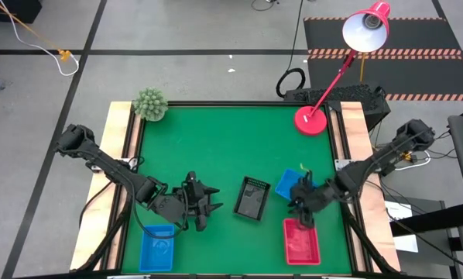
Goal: Stack baskets by color
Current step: Stack the top red bin on the bottom stacked red bins
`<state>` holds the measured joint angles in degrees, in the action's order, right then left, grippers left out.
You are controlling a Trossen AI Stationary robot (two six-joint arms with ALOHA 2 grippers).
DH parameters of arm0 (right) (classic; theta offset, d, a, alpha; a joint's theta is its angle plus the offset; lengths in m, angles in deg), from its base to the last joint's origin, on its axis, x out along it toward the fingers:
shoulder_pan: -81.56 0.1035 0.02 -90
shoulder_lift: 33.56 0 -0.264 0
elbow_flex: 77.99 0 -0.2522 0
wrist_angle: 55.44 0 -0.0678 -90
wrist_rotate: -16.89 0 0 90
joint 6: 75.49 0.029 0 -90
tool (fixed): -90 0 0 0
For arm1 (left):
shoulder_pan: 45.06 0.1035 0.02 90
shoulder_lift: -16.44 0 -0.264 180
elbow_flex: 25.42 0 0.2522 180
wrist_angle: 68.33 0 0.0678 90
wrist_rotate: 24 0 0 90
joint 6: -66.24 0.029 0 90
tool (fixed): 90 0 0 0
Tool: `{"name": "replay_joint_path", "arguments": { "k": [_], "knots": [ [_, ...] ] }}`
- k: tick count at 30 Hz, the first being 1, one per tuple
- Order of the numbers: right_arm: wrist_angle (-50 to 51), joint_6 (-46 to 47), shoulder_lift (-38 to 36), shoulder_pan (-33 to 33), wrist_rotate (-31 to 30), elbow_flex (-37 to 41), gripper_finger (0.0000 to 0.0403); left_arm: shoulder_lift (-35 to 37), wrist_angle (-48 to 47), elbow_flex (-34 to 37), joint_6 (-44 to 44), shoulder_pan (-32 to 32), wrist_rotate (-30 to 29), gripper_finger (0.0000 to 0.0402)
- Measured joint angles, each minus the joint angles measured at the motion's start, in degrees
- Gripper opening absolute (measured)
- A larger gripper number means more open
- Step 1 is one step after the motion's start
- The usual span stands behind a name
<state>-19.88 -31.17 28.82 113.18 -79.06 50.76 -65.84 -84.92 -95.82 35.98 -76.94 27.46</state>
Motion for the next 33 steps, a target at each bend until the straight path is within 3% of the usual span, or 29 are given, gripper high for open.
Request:
{"name": "replay_joint_path", "arguments": {
  "k": [4, 12, 33],
  "knots": [
    [1.59, -4.13, 0.02, -3.20, 4.36, 0.00, 0.0077, 0.00, 0.04, 0.00, -0.85, 0.00, 0.00, 0.0223],
    [4.29, -6.07, 0.07, -2.78, 6.12, 0.00, 0.0005, 0.00, 2.92, 0.00, -0.67, 0.00, -0.02, 0.0223],
    [-3.97, -2.97, 6.72, 0.59, 8.07, 0.00, 0.0001, 0.00, 2.93, -0.02, 1.73, -0.11, 0.02, 0.0223]
  ]
}}
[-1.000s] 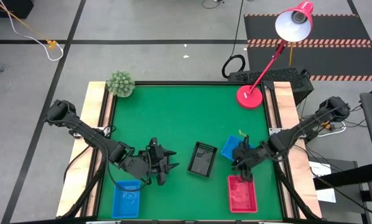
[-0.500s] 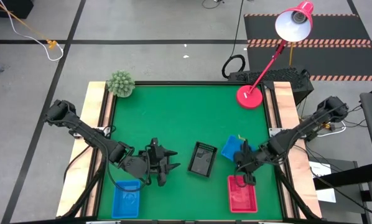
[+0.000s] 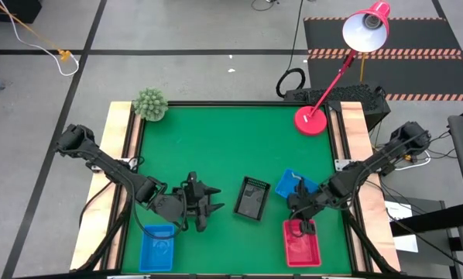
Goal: Stack baskets by color
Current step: Stack the top red bin on the bottom stacked red bins, then stack the right black bin on the left stacked black bins
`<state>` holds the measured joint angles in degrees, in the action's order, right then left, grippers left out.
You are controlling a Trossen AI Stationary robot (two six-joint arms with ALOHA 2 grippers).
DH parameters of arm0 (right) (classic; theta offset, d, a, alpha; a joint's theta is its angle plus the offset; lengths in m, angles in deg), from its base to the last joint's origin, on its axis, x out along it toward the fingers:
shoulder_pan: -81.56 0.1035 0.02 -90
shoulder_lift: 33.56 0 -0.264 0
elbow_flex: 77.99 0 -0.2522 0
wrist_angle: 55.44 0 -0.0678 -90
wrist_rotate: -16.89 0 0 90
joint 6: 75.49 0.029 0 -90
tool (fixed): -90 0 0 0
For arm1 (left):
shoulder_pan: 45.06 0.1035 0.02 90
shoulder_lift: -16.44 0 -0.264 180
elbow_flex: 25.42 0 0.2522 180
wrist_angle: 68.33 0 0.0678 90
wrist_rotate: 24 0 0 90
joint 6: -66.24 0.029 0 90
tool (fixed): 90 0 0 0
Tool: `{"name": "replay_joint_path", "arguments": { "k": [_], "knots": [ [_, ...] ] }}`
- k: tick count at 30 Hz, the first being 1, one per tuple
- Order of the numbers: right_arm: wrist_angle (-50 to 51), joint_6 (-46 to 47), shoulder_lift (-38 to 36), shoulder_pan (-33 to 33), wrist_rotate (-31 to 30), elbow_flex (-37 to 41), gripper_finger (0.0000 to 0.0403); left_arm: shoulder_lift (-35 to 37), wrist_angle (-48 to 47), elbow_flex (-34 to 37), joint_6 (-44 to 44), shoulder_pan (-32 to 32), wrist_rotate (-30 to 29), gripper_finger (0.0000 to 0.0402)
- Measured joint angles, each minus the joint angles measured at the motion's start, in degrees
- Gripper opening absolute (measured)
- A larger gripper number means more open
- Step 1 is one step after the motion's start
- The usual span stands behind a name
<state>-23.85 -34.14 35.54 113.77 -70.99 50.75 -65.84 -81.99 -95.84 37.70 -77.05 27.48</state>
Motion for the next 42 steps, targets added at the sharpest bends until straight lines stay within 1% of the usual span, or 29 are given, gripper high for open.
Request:
{"name": "replay_joint_path", "arguments": {
  "k": [4, 7, 11, 17, 21, 23, 26, 29, 32, 35, 37, 39, 42],
  "knots": [
    [0.05, 0.07, -0.36, 0.21, 0.60, 0.00, 0.0001, 0.00, -0.02, 0.00, -0.02, 0.00, 0.02, 0.0223],
    [0.12, -0.03, -0.57, 0.15, -1.51, 0.00, 0.0001, 0.00, -0.05, 0.00, 0.07, 0.02, 0.02, 0.0223],
    [0.36, -1.17, -1.73, -0.21, -4.90, 0.00, 0.0002, 0.00, 0.04, 0.00, 2.99, 0.11, 0.04, 0.0223],
    [3.19, -2.01, -7.65, -0.40, -12.99, -0.02, 0.0002, 0.00, 0.08, 0.00, 9.28, 1.85, 0.37, 0.0223],
    [7.38, -1.97, -12.55, -0.38, -16.75, -0.02, 0.0002, 0.00, -0.41, 0.00, 9.95, 4.46, 4.60, 0.0223],
    [10.21, -2.01, -14.34, -0.38, -19.58, -0.02, 0.0002, 0.00, -1.16, 0.00, 8.89, 6.14, 7.11, 0.0223],
    [13.11, -2.24, -15.56, -0.25, -24.64, -0.02, 0.0002, 0.00, -1.75, 0.00, 8.62, 8.14, 8.59, 0.0223],
    [10.51, -5.62, -15.48, -0.26, -28.40, 0.96, 0.0002, -0.18, -1.83, 0.00, 8.52, 9.38, 9.07, 0.0223],
    [3.12, -12.49, -14.92, -1.19, -30.35, 2.69, 0.0002, -1.19, -1.92, 0.01, 8.42, 10.18, 9.17, 0.0223],
    [-3.44, -18.42, -13.87, -4.21, -26.57, 2.82, 0.0002, -3.64, 0.27, 0.00, 8.86, 10.87, 9.46, 0.0223],
    [-5.23, -20.77, -12.95, -6.16, -24.53, 2.84, 0.0002, -6.53, 3.05, 0.00, 11.54, 10.62, 9.75, 0.0223],
    [-6.30, -23.15, -12.02, -8.27, -22.29, 2.79, 0.0002, -10.64, 4.10, -1.75, 15.13, 10.02, 10.02, 0.0223],
    [-6.27, -26.32, -11.16, -11.53, -18.63, 2.44, 0.0002, -16.69, 1.30, -6.57, 18.40, 8.79, 10.64, 0.0223]
  ]
}}
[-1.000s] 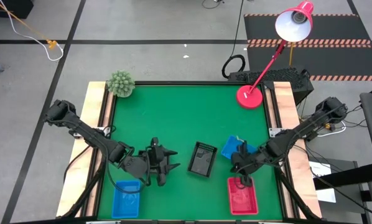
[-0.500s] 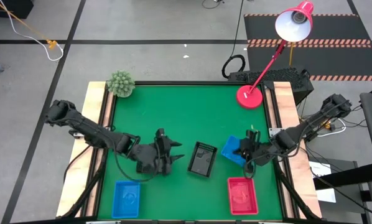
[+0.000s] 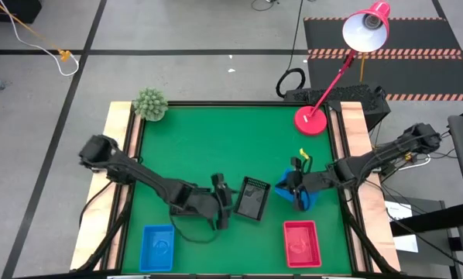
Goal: Stack baskets by color
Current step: Stack the right black bin on the left stacked black bins
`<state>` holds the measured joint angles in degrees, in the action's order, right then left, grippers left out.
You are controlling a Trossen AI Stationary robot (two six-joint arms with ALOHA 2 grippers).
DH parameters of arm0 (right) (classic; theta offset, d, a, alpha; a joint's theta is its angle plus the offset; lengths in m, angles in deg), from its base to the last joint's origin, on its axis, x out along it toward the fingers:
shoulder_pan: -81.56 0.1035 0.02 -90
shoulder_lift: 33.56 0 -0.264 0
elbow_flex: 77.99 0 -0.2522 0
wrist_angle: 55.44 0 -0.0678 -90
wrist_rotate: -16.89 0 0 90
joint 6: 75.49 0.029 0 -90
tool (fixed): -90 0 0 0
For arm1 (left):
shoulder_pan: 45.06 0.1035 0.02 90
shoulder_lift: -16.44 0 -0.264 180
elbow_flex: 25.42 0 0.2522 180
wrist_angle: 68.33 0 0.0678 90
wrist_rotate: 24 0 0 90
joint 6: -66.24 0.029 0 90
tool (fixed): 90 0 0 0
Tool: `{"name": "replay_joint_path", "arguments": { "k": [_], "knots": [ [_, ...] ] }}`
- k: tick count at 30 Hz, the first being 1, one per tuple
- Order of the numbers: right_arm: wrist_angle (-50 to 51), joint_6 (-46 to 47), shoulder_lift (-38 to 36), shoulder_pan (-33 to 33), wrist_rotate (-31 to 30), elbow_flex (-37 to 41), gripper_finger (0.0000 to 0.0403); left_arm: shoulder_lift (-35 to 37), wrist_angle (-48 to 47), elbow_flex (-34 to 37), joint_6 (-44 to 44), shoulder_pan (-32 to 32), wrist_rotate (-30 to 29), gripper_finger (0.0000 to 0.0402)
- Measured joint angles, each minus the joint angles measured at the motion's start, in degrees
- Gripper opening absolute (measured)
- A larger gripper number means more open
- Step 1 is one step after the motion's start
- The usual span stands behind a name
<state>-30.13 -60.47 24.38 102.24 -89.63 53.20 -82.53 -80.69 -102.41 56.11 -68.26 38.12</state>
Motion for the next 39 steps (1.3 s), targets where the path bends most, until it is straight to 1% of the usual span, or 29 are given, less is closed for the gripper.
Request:
{"name": "replay_joint_path", "arguments": {
  "k": [1, 5, 7, 9, 13, 18, 21, 24, 27, 30, 35, 39],
  "knots": [
    [-0.17, -0.99, 0.00, -1.09, 1.37, -0.04, 0.0002, -1.96, -1.50, -2.48, 0.52, -0.27, 0.85, 0.0223],
    [-0.30, -4.40, -0.45, -4.80, 6.18, -0.10, 0.0002, -8.66, -12.70, -12.37, 1.12, -0.68, 5.58, 0.0223],
    [-0.30, -5.81, -0.60, -6.17, 8.24, -0.12, 0.0002, -11.03, -18.00, -16.05, 1.79, -0.93, 7.86, 0.0223],
    [0.08, -7.15, -0.68, -7.21, 10.12, -0.13, 0.0002, -12.94, -19.51, -18.69, 3.20, -0.97, 10.50, 0.0223],
    [0.01, -8.40, -0.76, -8.76, 12.31, -0.13, 0.0002, -15.49, -19.16, -20.25, 6.63, -0.13, 15.72, 0.0223],
    [0.51, -8.68, -0.85, -9.02, 12.32, -0.13, 0.0002, -16.88, -19.75, -20.25, 7.17, 1.71, 15.86, 0.0222],
    [0.41, -8.72, -0.83, -9.00, 12.35, -0.13, 0.0002, -17.23, -19.73, -20.23, 8.02, 2.49, 15.87, 0.0211],
    [0.46, -8.89, -0.83, -9.00, 12.34, -0.13, 0.0002, -16.44, -19.24, -20.58, 4.91, 4.02, 15.61, 0.0185],
    [1.83, -9.34, -0.94, -9.00, 12.27, -0.13, 0.0002, -14.60, -19.19, -20.80, -1.53, 6.86, 12.84, 0.0156],
    [4.17, -9.75, -1.18, -9.00, 12.24, -0.13, 0.0002, -14.50, -21.42, -20.81, -6.68, 10.14, 12.34, 0.0133],
    [8.70, -9.76, -3.03, -8.98, 12.18, -0.13, 0.0002, -14.53, -24.67, -20.71, -16.95, 14.20, 15.89, 0.0123],
    [10.76, -9.94, -5.15, -8.98, 12.00, -0.13, 0.0002, -14.61, -25.55, -20.74, -21.61, 15.49, 15.81, 0.0123]
  ]
}}
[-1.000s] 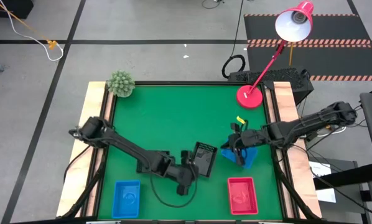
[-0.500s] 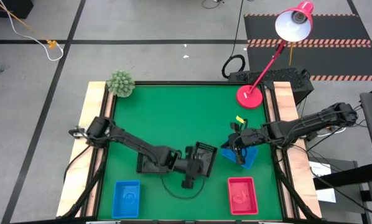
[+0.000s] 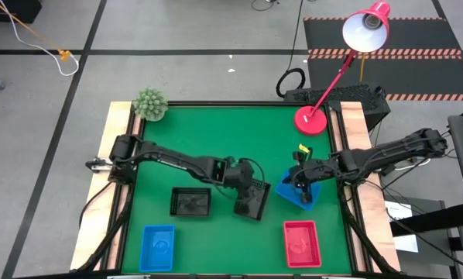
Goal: Stack baskets by color
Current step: Stack the right black bin on the left stacked black bins
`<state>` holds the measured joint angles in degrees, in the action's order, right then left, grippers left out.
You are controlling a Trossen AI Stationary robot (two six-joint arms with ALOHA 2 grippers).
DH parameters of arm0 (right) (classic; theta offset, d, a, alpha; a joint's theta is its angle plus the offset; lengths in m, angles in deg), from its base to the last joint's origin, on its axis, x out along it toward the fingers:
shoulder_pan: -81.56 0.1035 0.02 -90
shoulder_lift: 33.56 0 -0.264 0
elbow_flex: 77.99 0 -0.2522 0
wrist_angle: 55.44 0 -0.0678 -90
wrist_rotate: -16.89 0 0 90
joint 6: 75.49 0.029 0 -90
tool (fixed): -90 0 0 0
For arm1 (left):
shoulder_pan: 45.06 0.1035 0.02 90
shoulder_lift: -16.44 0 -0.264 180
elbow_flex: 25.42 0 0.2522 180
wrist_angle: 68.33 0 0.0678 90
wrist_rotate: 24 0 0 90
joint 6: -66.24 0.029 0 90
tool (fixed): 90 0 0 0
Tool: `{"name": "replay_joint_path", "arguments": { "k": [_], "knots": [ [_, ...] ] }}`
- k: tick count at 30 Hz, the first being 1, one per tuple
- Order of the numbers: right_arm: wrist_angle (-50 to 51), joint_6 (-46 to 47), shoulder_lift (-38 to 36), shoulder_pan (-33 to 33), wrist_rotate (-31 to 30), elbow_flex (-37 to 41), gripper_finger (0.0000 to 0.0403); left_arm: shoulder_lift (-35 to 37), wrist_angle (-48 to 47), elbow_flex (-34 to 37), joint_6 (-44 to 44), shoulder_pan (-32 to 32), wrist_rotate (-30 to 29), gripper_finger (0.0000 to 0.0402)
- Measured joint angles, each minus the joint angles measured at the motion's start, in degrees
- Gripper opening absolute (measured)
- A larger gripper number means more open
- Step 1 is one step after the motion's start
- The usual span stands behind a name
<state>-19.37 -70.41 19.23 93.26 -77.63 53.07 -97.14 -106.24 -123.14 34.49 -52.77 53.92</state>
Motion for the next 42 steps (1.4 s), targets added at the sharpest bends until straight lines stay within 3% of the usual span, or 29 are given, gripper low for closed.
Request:
{"name": "replay_joint_path", "arguments": {
  "k": [8, 20, 25, 35, 42],
  "knots": [
    [0.74, -0.03, -3.19, 0.00, -0.09, 0.00, 0.0002, 0.02, -12.23, -2.93, -13.50, 0.45, 0.04, 0.0152],
    [0.74, -0.38, -3.51, 0.00, -0.12, 0.00, 0.0002, -0.39, -11.55, -3.14, -19.73, -0.75, 0.53, 0.0201],
    [0.70, -0.33, -3.51, 0.00, -0.12, 0.00, 0.0002, -0.69, -12.20, -3.11, -21.11, -1.32, 0.47, 0.0196],
    [0.70, 0.11, -3.51, 0.00, -0.12, 0.00, 0.0002, -0.68, -9.30, -1.96, -19.56, -0.82, 0.19, 0.0142],
    [0.70, 0.22, -3.51, 0.00, -0.02, 0.00, 0.0002, -0.68, -8.76, 0.15, -22.75, -0.89, 1.33, 0.0150]
  ]
}}
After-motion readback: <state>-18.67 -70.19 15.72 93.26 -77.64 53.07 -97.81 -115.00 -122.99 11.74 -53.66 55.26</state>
